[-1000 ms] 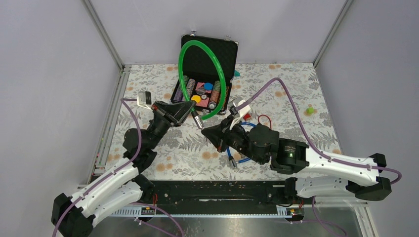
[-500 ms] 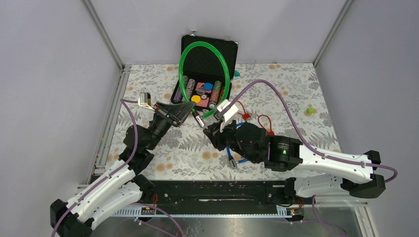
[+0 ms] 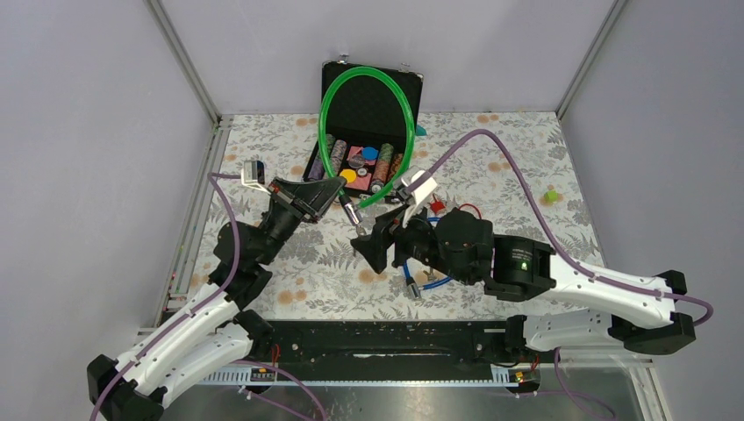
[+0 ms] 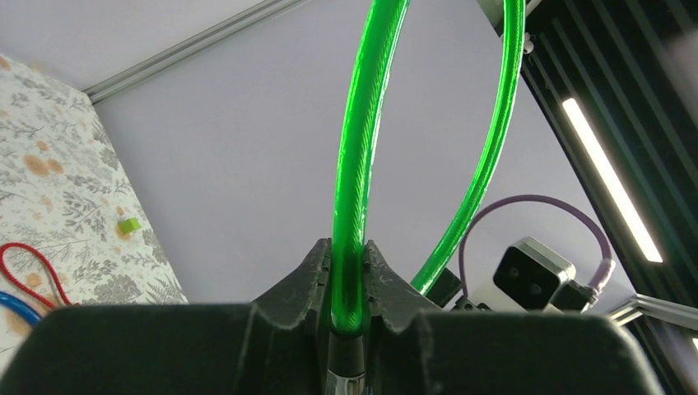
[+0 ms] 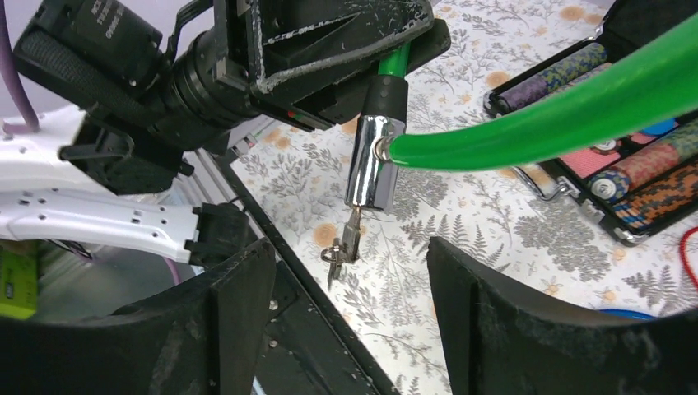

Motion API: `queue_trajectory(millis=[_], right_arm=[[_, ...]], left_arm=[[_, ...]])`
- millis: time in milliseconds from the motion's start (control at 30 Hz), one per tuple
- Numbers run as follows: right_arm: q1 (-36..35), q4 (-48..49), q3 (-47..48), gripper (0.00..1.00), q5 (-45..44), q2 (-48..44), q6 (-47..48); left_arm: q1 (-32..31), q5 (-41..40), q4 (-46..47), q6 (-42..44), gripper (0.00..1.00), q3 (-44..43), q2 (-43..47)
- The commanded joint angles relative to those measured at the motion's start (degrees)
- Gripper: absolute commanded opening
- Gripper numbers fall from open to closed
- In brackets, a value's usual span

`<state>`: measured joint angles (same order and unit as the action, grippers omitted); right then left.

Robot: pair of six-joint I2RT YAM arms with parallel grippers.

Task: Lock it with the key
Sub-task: Lock the lock.

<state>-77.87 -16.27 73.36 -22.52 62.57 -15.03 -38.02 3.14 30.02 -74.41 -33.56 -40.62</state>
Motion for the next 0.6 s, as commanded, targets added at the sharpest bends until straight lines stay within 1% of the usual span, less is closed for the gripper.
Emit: queue_trajectory(millis=[0, 67, 133, 267, 500, 567], right_arm=[[0.9, -1.1, 4.0, 0.72, 0.8, 2.3, -6.7], [1.1, -1.2, 4.1, 0.68, 0.5, 2.9, -8.0], [1.4, -1.2, 4.3, 0.6, 0.5, 3.3, -8.4], [1.7, -1.1, 4.8, 0.34, 0.8, 4.0, -8.2], [2.3, -0.7, 3.4, 0.0, 0.8, 3.2, -7.5], [2.5, -0.7, 2.2, 0.0, 1.7, 2.1, -6.5]], left_arm=[[-0.1, 1.0, 7.4, -0.2, 0.0, -4.1, 0.7], [-0.1, 0.8, 7.4, -0.3, 0.0, -4.1, 0.8], [-0.1, 0.9, 7.5, -0.4, 0.0, -4.1, 0.7], [-0.1, 0.7, 7.6, -0.5, 0.0, -3.8, 0.9], [-0.1, 0.0, 7.0, 0.2, 0.0, -3.4, 1.5], [-0.1, -0.3, 6.5, 0.9, 0.0, -3.4, 2.0]])
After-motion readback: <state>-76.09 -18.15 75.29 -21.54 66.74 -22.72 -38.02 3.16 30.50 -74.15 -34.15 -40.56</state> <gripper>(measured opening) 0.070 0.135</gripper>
